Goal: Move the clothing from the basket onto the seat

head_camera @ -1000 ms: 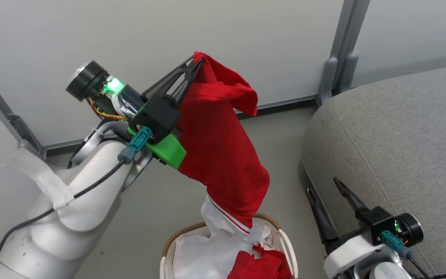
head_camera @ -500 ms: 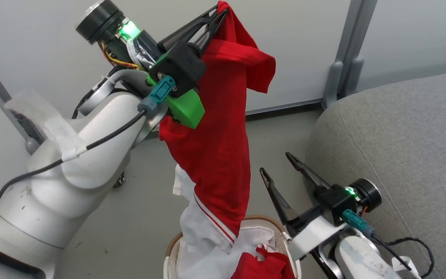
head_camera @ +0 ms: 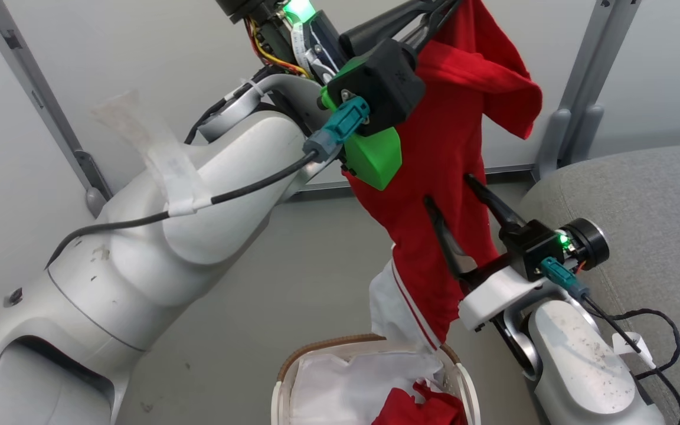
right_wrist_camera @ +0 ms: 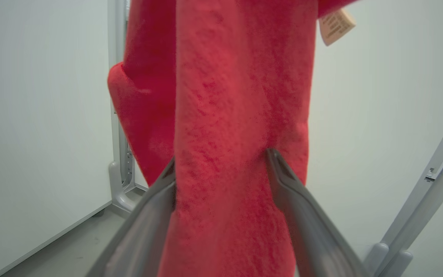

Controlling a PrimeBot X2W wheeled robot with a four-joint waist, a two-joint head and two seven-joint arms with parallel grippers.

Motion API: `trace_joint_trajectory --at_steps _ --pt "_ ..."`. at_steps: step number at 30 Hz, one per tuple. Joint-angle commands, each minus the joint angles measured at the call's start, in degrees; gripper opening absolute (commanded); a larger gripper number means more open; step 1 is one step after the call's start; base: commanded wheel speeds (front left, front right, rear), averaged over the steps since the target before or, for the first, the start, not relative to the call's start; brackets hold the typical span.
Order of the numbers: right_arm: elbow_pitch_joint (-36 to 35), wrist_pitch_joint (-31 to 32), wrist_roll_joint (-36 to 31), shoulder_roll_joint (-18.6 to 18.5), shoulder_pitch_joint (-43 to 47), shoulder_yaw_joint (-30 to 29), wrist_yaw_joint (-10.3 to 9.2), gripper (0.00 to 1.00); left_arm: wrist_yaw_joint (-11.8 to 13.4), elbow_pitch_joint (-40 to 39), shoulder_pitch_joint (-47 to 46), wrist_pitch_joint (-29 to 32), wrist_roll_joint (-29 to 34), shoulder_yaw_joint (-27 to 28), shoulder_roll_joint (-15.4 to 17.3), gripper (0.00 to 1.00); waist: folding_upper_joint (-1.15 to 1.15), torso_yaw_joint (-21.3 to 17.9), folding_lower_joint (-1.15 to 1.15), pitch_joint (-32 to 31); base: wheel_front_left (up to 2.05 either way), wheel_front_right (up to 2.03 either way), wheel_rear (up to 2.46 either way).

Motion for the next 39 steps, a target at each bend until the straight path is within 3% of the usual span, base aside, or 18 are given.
trace_joint_trajectory --at_steps 1,10,11,12,13,28,29,34,35,36,38,39 --pt "0.33 -0.28 -1.40 -0.04 -0.62 -1.36 -0.06 1.00 -0.12 -0.24 -1.09 -0.06 -0.70 -0.34 -0.34 0.00 0.00 1.17 0.00 -0.17 0.00 0.00 0.00" --pt "3.52 -0.27 -3.09 -0.12 -3.01 -6.18 -0.06 1.00 -0.13 -2.51 -1.15 -0.81 -2.16 -1.99 -0.44 0.00 0.00 2.34 0.00 -0.29 0.00 0.00 0.00" --pt "4.51 -0.26 -2.74 -0.12 -3.44 -5.85 -0.06 0.39 -0.08 -2.56 -0.82 -0.95 -2.40 -1.94 -0.24 0.00 0.00 2.35 0.00 -0.32 0.00 0.00 0.00" --pt "5.32 -0.21 -2.45 -0.12 -4.00 -5.53 -0.06 0.25 0.06 -2.48 -0.43 -1.00 -2.46 -1.87 -0.04 0.00 0.00 2.33 0.00 -0.32 0.00 0.00 0.00" --pt "6.02 -0.22 -2.21 -0.12 -4.68 -5.33 -0.06 0.00 0.28 -2.26 0.11 -0.96 -2.68 -1.78 0.24 0.00 0.00 2.28 0.00 -0.33 0.00 0.00 0.00" --pt "7.05 -0.22 0.25 -0.12 -4.46 -6.91 -0.06 0.00 5.41 2.67 14.72 -4.86 -10.58 2.99 5.07 0.00 0.00 0.58 0.00 0.41 0.00 0.00 0.00" --pt "6.97 -0.22 0.23 -0.14 -4.49 -7.29 -0.06 0.00 5.90 3.09 16.57 -5.20 -11.35 3.36 5.05 0.13 0.00 0.45 0.00 0.48 0.00 0.00 0.00" --pt "6.51 -0.22 -0.16 -0.13 -5.25 -8.83 -0.06 0.00 8.06 4.02 24.45 -6.36 -13.72 5.35 4.10 0.26 0.00 -0.13 0.00 0.69 0.00 0.00 0.00" --pt "6.29 -0.22 -0.18 -0.14 -5.45 -9.24 -0.06 0.00 8.53 4.01 26.11 -6.51 -14.14 5.95 3.65 0.36 0.00 -0.22 0.00 0.75 0.00 0.00 0.00" --pt "6.02 -0.22 -0.26 -0.12 -5.63 -9.52 -0.06 0.00 8.82 3.52 27.76 -6.58 -14.46 6.71 3.07 0.60 0.00 -0.31 0.00 0.82 0.00 0.00 0.00" --pt "5.35 -0.22 -0.35 -0.13 -5.93 -9.92 -0.06 0.00 9.09 2.50 30.98 -6.50 -14.16 8.23 2.29 0.92 0.00 -0.52 0.00 0.93 0.00 0.00 0.00" --pt "5.04 -0.22 -0.30 -0.12 -5.92 -10.06 -0.06 0.00 9.26 1.88 32.92 -6.47 -13.79 9.07 1.90 1.00 0.00 -0.65 0.00 0.97 0.00 0.00 0.00"
